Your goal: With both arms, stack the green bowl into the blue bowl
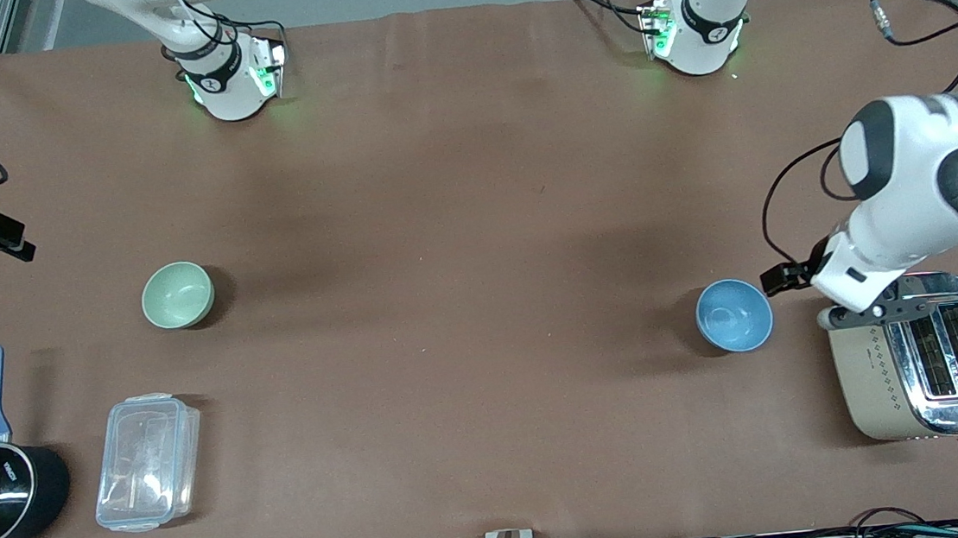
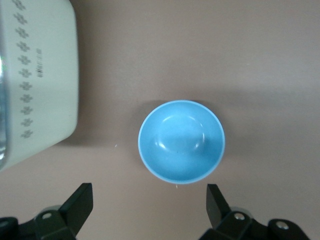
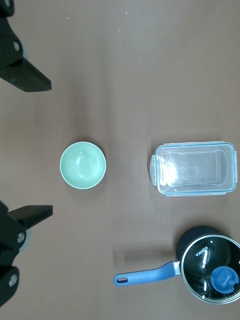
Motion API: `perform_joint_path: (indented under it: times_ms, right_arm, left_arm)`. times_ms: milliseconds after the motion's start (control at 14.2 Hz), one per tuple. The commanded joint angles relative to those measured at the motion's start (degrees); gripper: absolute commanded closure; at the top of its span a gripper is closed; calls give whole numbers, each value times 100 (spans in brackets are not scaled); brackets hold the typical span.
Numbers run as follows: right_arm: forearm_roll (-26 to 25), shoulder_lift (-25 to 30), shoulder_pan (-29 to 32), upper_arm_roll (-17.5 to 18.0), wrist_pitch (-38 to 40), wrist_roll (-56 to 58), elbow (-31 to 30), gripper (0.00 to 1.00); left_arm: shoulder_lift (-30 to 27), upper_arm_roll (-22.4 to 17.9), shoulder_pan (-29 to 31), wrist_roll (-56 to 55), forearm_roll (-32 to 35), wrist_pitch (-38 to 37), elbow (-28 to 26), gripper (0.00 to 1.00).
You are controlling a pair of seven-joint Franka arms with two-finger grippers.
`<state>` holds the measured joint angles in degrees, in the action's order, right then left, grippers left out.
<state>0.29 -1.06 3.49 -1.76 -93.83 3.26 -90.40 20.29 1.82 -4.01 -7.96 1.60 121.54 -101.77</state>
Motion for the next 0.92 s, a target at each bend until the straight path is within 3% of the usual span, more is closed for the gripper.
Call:
perform_joint_path:
  times_ms: [0, 211, 282, 423, 563, 704, 845]
  right_arm:
    - [23, -8, 91, 53, -30, 78, 48, 0]
    - [32, -8, 82, 53, 5, 52, 22, 0]
    - [23, -8, 99, 53, -4, 60, 5, 0]
    - [32, -17, 309, 45, -39, 78, -13, 0]
    - [23, -165, 424, 45, -258, 96, -57, 0]
    - [-12, -446, 669, 45, -408, 183, -162, 0]
    - [-12, -684, 916, 45, -906, 428, -407, 0]
  left_arm:
    - [299, -15, 41, -188, 112, 939, -535, 0]
    - [704, -15, 76, -277, 190, 1494, -695, 1]
    - [809, -15, 120, -285, 339, 1583, -695, 7]
    - [959, -6, 155, -303, 437, 1680, -686, 25]
    - [1073, -6, 155, -399, 437, 1689, -651, 49]
    - [1118, 3, 129, -618, 437, 1689, -624, 82]
    - [1144, 3, 120, -628, 437, 1689, -607, 98]
